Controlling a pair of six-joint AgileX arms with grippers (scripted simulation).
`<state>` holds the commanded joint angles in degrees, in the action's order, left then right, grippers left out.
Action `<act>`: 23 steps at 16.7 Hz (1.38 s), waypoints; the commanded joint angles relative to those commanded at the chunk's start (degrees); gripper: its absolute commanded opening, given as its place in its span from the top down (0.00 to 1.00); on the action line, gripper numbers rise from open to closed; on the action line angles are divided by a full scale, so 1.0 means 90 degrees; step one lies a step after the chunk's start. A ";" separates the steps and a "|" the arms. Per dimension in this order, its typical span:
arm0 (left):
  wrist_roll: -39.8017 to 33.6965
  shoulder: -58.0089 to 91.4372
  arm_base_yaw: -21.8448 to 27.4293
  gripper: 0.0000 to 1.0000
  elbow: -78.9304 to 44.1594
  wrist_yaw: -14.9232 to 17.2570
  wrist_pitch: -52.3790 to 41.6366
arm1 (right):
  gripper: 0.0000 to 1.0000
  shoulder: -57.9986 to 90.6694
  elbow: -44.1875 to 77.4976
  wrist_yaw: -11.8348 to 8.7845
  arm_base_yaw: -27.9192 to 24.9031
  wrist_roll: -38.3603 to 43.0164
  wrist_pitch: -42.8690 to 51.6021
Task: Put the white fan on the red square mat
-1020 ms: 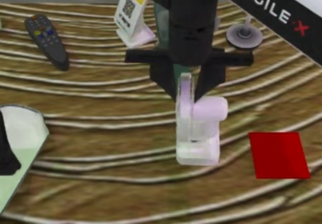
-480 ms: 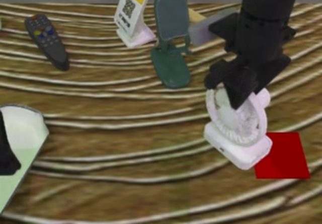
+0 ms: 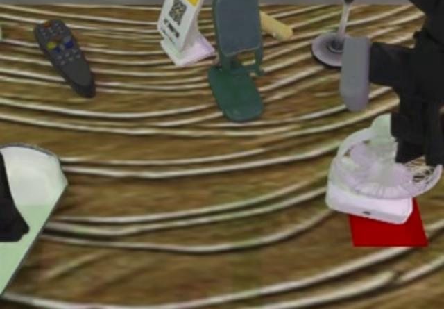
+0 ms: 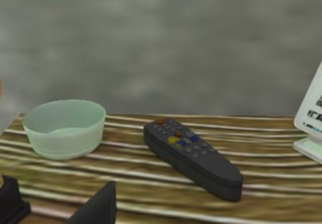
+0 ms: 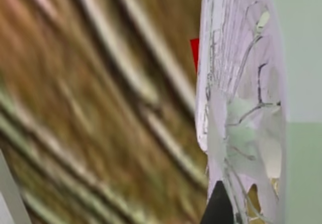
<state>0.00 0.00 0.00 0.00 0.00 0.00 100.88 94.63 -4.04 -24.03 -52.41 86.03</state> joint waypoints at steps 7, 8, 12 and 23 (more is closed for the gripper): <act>0.0000 0.0000 0.0000 0.00 0.0000 0.0000 0.0000 | 1.00 -0.0620 -0.1160 0.0369 0.0483 -0.2068 -0.0688; 0.0000 0.0000 0.0000 0.00 0.0000 0.0000 0.0000 | 1.00 -0.0632 -0.1183 0.0378 0.0492 -0.2102 -0.0703; 0.0000 0.0000 0.0000 0.00 0.0000 0.0000 0.0000 | 1.00 -0.0607 -0.1167 0.0367 0.0460 -0.2084 -0.0689; 0.0000 0.0000 0.0000 0.00 0.0000 0.0000 0.0000 | 0.92 -0.0541 -0.1960 0.0378 0.0484 -0.2092 -0.1572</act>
<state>0.00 0.00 0.00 0.00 0.00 0.00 96.01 76.99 -0.64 -19.68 -71.25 71.88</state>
